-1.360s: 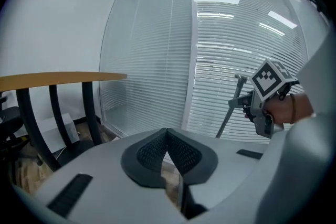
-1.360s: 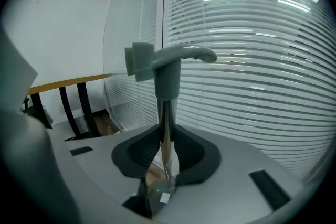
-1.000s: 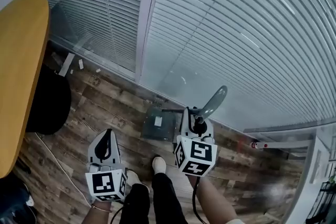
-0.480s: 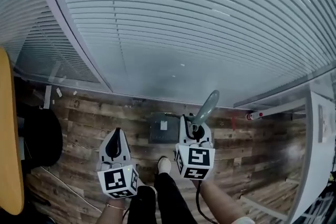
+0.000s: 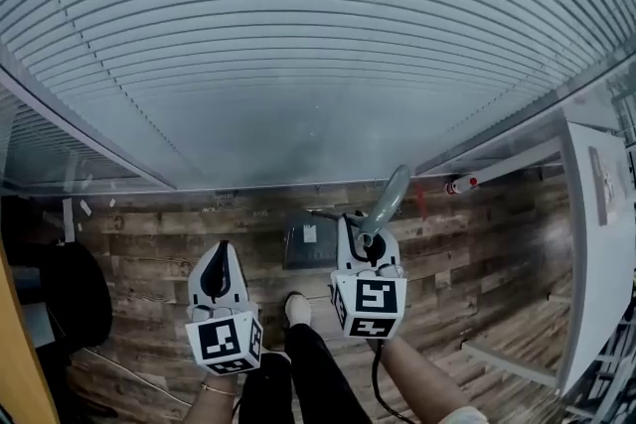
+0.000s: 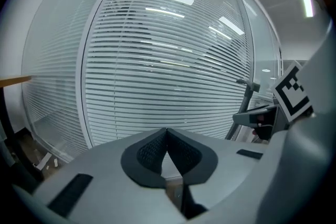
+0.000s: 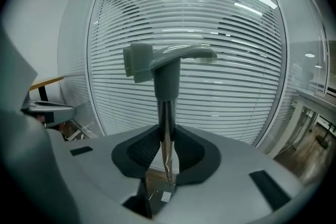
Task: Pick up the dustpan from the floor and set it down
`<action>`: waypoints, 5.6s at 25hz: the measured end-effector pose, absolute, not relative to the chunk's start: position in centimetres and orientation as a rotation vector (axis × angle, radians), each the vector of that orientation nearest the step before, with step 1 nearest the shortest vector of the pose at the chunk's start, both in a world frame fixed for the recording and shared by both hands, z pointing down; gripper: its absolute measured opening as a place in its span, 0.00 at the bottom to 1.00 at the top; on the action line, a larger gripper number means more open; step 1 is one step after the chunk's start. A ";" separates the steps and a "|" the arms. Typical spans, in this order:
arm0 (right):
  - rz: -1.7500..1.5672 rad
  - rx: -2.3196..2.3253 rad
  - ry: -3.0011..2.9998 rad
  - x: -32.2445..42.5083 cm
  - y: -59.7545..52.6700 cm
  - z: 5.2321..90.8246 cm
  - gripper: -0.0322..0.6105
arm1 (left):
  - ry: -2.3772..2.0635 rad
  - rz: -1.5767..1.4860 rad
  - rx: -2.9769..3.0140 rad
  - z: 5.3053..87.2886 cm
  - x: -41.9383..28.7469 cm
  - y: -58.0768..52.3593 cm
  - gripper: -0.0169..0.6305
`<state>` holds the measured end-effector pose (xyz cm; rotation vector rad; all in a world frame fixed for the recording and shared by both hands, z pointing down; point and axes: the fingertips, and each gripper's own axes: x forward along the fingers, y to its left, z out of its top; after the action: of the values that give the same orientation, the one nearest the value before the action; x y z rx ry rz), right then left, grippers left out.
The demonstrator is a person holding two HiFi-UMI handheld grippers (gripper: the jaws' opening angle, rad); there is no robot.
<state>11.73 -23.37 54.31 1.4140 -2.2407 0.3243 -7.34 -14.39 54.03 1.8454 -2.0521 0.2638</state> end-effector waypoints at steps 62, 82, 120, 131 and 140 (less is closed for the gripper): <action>0.340 1.352 -2.128 8.5 -33.4 62.6 0.21 | -2.024 0.355 1.793 60.4 -9.5 -22.6 0.05; 0.322 1.378 -2.141 8.4 -34.7 63.1 0.21 | -2.019 0.361 1.788 61.3 -9.7 -23.2 0.05; 0.483 1.622 -2.125 13.3 -24.8 50.2 0.20 | -2.027 0.288 2.007 46.3 -9.3 -19.3 0.05; 0.533 1.683 -2.185 15.2 -18.8 40.3 0.13 | -2.001 0.189 2.116 35.3 -7.6 -14.3 0.05; 0.434 1.671 -2.245 14.8 -14.9 34.5 0.11 | -1.975 0.148 2.194 30.0 -6.3 -10.5 0.05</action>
<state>14.77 -14.87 34.49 1.6713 -2.2454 0.4338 -6.32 -10.54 29.97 2.1940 -1.9749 0.1484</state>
